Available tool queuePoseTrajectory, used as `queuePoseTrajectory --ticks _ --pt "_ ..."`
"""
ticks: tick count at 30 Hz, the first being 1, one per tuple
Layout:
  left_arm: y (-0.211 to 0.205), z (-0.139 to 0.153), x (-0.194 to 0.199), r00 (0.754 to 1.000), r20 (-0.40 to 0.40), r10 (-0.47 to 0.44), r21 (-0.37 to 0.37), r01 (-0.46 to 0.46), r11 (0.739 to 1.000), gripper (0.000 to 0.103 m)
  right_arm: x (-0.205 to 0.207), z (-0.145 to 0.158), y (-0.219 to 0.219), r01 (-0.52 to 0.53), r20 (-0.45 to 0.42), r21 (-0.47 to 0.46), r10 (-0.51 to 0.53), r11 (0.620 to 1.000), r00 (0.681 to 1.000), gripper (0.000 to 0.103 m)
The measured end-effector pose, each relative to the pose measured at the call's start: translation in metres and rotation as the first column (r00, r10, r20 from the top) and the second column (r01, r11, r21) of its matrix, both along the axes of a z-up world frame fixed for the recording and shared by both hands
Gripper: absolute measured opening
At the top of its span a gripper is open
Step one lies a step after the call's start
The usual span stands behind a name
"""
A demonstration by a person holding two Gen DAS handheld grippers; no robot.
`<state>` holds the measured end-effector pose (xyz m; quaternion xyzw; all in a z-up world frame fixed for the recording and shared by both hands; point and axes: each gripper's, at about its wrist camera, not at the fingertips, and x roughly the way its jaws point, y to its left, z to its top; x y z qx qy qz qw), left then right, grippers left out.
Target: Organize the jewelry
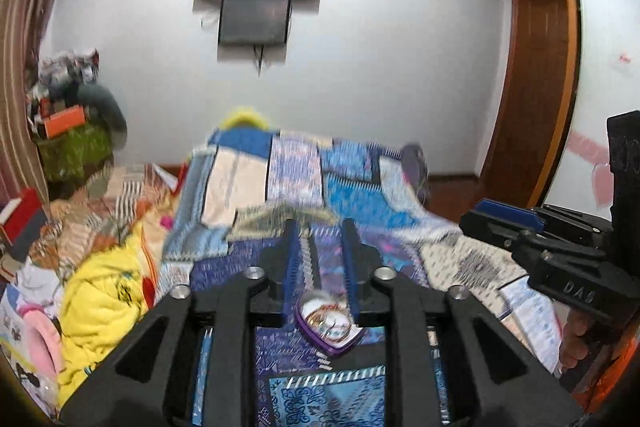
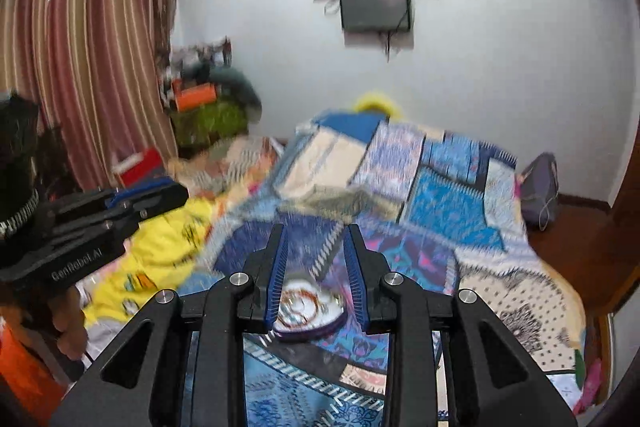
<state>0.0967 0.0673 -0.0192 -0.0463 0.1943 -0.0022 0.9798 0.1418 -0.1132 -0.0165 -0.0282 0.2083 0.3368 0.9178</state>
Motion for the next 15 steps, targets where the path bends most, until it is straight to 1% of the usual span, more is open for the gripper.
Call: queuePoseTrajectory --ticks 1,2,4,5,7,9,11,13,14,15 --pt "-0.002 0.006 -0.007 1.000 0.022 -0.002 0.004 0.002 1.000 0.033 -0.006 0.006 -0.003 0.003 0.019 0.019 -0.003 1.000 1.000 0.033" --pt "-0.005 0.013 -0.015 0.999 0.048 -0.002 0.009 0.001 1.000 0.036 -0.015 0.015 -0.009 0.012 0.049 0.047 -0.015 0.999 0.999 0.042" --pt "-0.012 0.027 -0.033 0.994 0.105 0.005 0.024 -0.007 1.000 0.042 -0.029 0.026 -0.016 0.028 0.097 0.088 -0.036 0.996 0.995 0.053" --pt "-0.014 0.032 -0.041 0.992 0.129 0.010 0.031 -0.014 0.999 0.045 -0.037 0.032 -0.020 0.035 0.124 0.105 -0.048 0.994 0.991 0.057" --pt "-0.018 0.042 -0.056 0.983 0.181 0.031 0.037 -0.038 0.999 0.057 -0.049 0.040 -0.023 0.052 0.160 0.122 -0.071 0.991 0.985 0.061" --pt "-0.020 0.049 -0.071 0.973 0.223 0.053 0.030 -0.061 0.998 0.059 -0.060 0.045 -0.024 0.070 0.191 0.134 -0.095 0.989 0.977 0.067" --pt "-0.020 0.053 -0.079 0.968 0.242 0.060 0.021 -0.067 0.998 0.063 -0.065 0.047 -0.026 0.085 0.206 0.146 -0.115 0.986 0.972 0.081" --pt "-0.020 0.056 -0.087 0.963 0.258 0.073 0.010 -0.079 0.997 0.079 -0.069 0.048 -0.026 0.103 0.216 0.160 -0.136 0.982 0.967 0.086" --pt "-0.020 0.056 -0.089 0.961 0.265 0.081 0.008 -0.086 0.996 0.084 -0.070 0.048 -0.026 0.115 0.219 0.162 -0.149 0.980 0.964 0.088" --pt "-0.020 0.056 -0.093 0.957 0.277 0.091 0.007 -0.097 0.995 0.091 -0.070 0.047 -0.025 0.126 0.220 0.162 -0.160 0.979 0.962 0.089"
